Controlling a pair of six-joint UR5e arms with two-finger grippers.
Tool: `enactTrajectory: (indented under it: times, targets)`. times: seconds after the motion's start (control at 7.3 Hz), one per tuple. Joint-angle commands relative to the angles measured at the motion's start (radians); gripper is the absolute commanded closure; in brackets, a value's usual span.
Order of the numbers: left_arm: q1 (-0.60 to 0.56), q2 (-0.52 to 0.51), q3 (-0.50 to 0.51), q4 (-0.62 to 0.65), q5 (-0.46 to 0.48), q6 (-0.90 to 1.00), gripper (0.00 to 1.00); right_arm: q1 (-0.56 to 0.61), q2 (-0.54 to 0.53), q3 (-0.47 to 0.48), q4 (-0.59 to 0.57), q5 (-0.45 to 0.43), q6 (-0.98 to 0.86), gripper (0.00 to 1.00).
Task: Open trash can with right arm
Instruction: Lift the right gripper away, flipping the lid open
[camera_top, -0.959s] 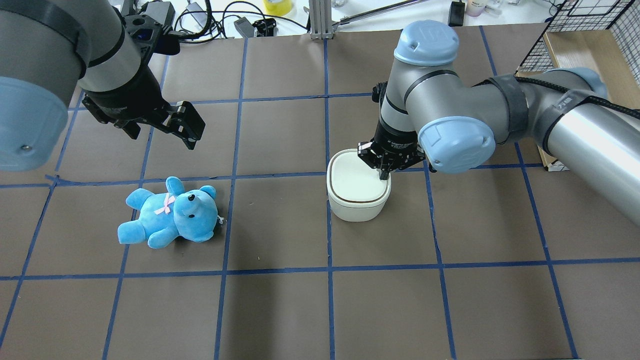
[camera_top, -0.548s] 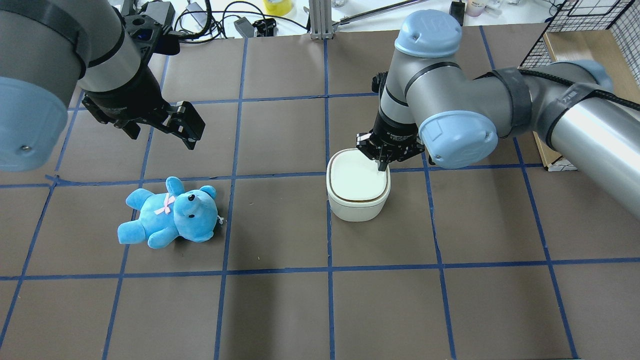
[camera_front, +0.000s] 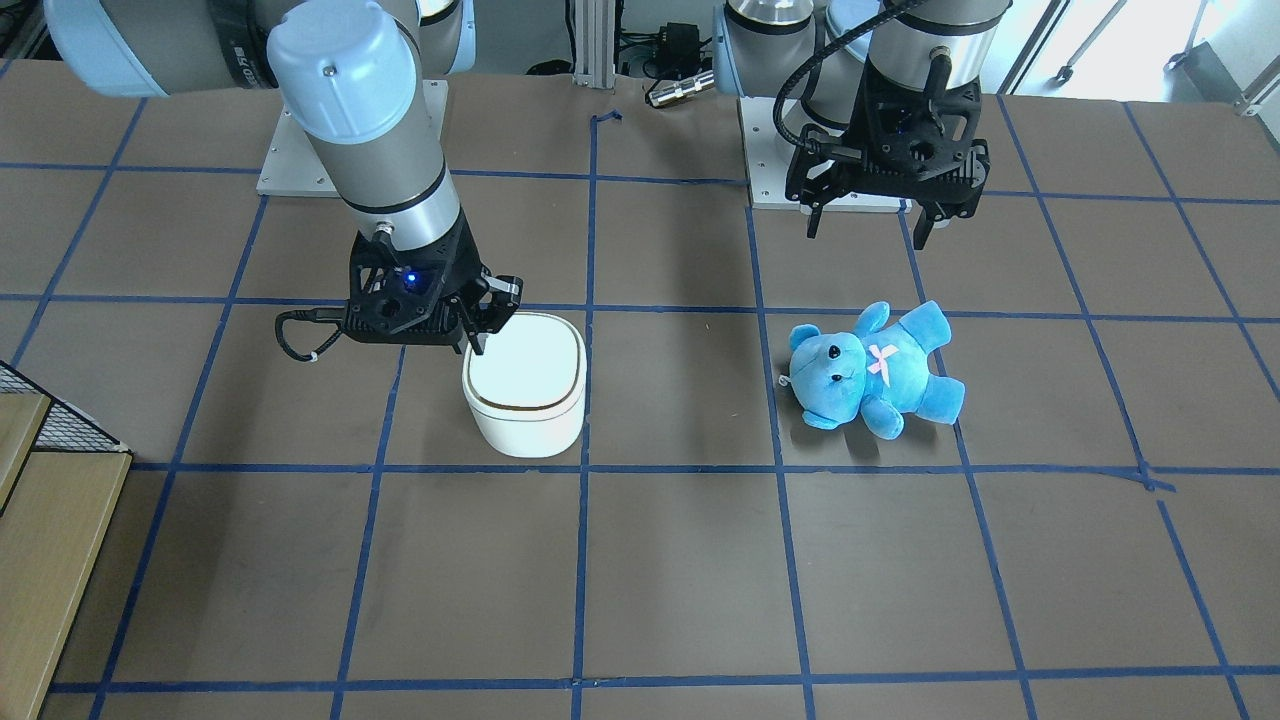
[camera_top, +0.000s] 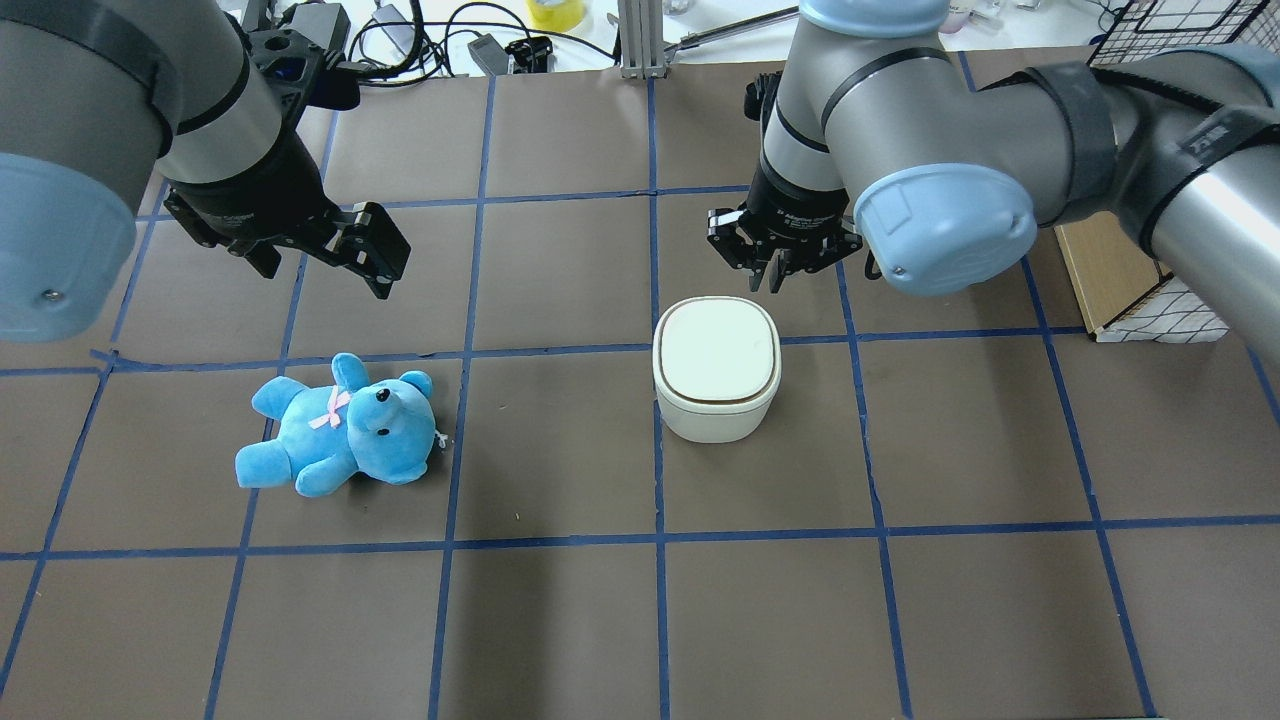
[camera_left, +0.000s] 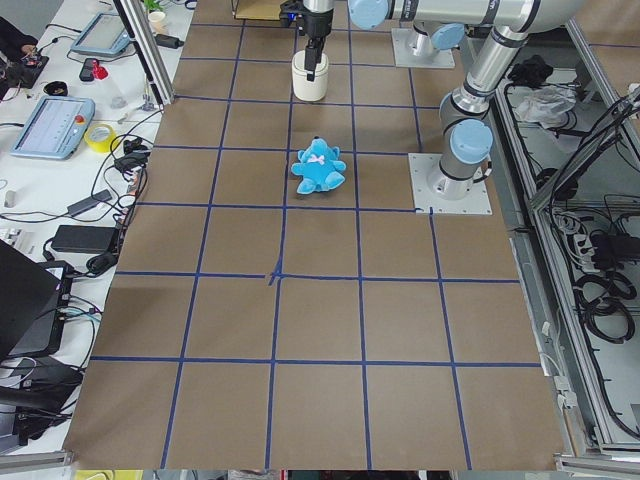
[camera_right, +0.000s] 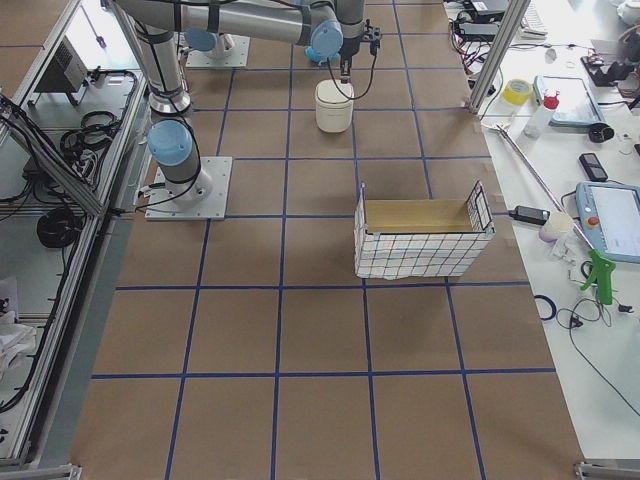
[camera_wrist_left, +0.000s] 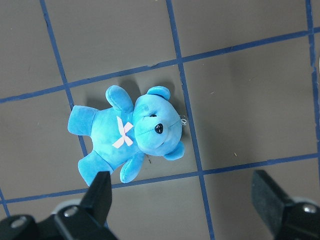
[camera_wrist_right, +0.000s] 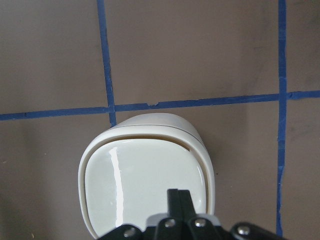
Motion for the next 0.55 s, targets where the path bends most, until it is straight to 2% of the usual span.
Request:
enactTrajectory:
  times: [0.0,0.14,0.27,0.41]
  targets:
    - [0.000,0.000,0.000,0.000,0.000,0.000,0.00,-0.044,-0.041,-0.006,0.032,-0.041,-0.071,0.00]
    - [0.000,0.000,0.000,0.000,0.000,0.000,0.00,-0.096,-0.082,-0.015,0.070,-0.032,-0.091,0.00]
    - [0.000,0.000,0.000,0.000,0.000,0.000,0.00,-0.137,-0.117,-0.031,0.185,-0.036,-0.163,0.00]
    - [0.000,0.000,0.000,0.000,0.000,0.000,0.00,-0.167,-0.140,-0.039,0.225,-0.064,-0.202,0.00]
